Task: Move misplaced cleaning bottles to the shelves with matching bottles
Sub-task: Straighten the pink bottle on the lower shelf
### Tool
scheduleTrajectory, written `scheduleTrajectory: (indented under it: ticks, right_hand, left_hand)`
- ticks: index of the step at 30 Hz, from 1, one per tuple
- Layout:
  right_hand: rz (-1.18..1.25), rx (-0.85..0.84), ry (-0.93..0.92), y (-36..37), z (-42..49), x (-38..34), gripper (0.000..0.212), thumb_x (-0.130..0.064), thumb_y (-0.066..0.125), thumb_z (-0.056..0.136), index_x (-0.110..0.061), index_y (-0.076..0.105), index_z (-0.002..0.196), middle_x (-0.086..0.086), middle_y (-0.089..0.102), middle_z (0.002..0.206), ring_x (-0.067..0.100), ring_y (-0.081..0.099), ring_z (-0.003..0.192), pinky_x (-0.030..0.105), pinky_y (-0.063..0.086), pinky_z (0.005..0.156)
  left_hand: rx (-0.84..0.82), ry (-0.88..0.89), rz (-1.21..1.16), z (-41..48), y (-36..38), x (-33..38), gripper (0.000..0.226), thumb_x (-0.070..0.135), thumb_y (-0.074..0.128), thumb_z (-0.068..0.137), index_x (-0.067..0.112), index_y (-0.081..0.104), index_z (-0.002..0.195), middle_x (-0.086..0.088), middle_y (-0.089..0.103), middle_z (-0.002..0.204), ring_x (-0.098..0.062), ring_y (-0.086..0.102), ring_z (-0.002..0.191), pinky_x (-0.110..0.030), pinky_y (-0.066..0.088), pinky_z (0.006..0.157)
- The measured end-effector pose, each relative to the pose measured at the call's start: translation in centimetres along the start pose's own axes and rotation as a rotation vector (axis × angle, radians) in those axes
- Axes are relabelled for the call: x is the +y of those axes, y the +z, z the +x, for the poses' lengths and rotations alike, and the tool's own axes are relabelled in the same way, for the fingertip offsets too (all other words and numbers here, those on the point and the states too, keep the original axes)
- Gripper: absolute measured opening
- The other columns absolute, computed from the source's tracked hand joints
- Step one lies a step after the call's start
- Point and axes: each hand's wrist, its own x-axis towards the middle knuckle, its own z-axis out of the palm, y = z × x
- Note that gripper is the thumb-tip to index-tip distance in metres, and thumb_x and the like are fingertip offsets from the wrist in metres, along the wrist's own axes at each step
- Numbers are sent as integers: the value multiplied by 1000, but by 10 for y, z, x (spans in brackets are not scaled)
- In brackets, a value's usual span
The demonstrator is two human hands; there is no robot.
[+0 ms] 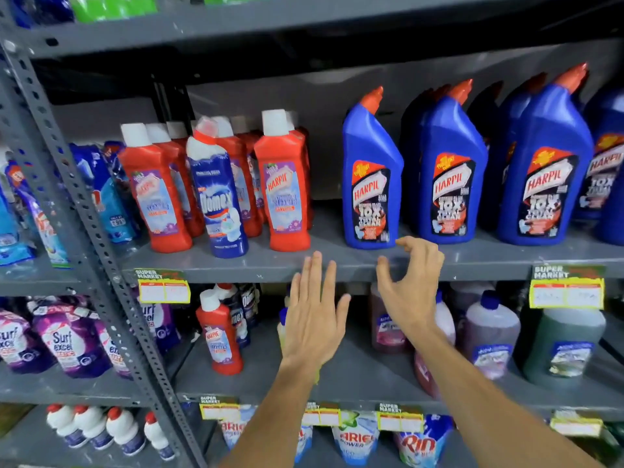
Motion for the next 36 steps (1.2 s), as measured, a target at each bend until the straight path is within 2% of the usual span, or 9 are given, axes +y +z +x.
scheduleTrajectory:
  ticks: [5,8,13,16,19,22,28,31,36]
  right_hand:
    - [-163,39,56,-6,-58,31,39,-23,75,79,-11,59,112,12,56,117,30,50,110,41,36,96]
    - [-204,38,205,-11,-80,64,54,-26,76,77,-10,56,125,13,54,129,32,47,120,45,36,101]
    - [-177,1,457,-13,-110,118,83,-26,81,74,-8,41,145,14,47,144,30,41,135,35,30,110]
    - [-87,-30,714,-7,-127,149,92,-33,82,68,-11,39,146,13,52,143,32,52,132,48,42,112]
    - [8,-34,897,-1,-136,173,90,-20,89,67,-11,43,143,11,64,130,24,65,113,36,52,101]
    - [-47,-89,1001,2,-141,196,82,-18,92,68,-10,48,137,9,68,122,22,65,103,23,47,86]
    - [-182,-153,956,10,-155,220,73,-23,91,70,-9,52,130,13,69,120,31,66,105,35,50,89]
    - [-53,-217,927,7,-162,231,58,-17,90,71,-14,58,120,7,73,112,27,70,98,38,56,91]
    - [145,-531,961,7,-158,235,62,-5,89,72,-13,58,126,3,75,111,21,72,103,37,59,90]
  left_hand:
    - [-202,45,-38,-65,50,7,65,43,32,102,11,13,155,-12,5,164,-24,1,152,-43,13,122]
    - [-341,9,-48,-85,84,3,67,47,26,101,10,10,155,-11,6,164,-23,2,151,-42,14,122]
    - [-628,-31,-64,-105,148,-4,73,53,24,99,7,11,154,-15,11,163,-29,13,150,-45,20,120]
    - [-792,-46,-85,-119,180,-8,76,56,27,99,6,10,154,-15,8,163,-30,9,150,-43,13,121]
    - [-904,-78,-82,-129,204,-13,74,53,28,100,6,10,154,-15,5,164,-31,5,150,-43,8,121]
    - [-943,-103,-84,-139,223,-17,69,46,29,101,7,8,154,-14,0,164,-29,-1,151,-46,3,121]
    - [-865,-67,-70,-148,235,-21,82,54,3,86,9,10,154,-12,5,164,-29,0,151,-48,2,120]
    - [-861,-81,-83,-148,236,-21,78,52,10,89,10,10,154,-12,4,164,-28,0,151,-47,2,120]
    - [-875,-85,-89,-149,237,-22,70,47,18,97,11,5,155,-10,0,165,-26,-4,151,-45,-1,121]
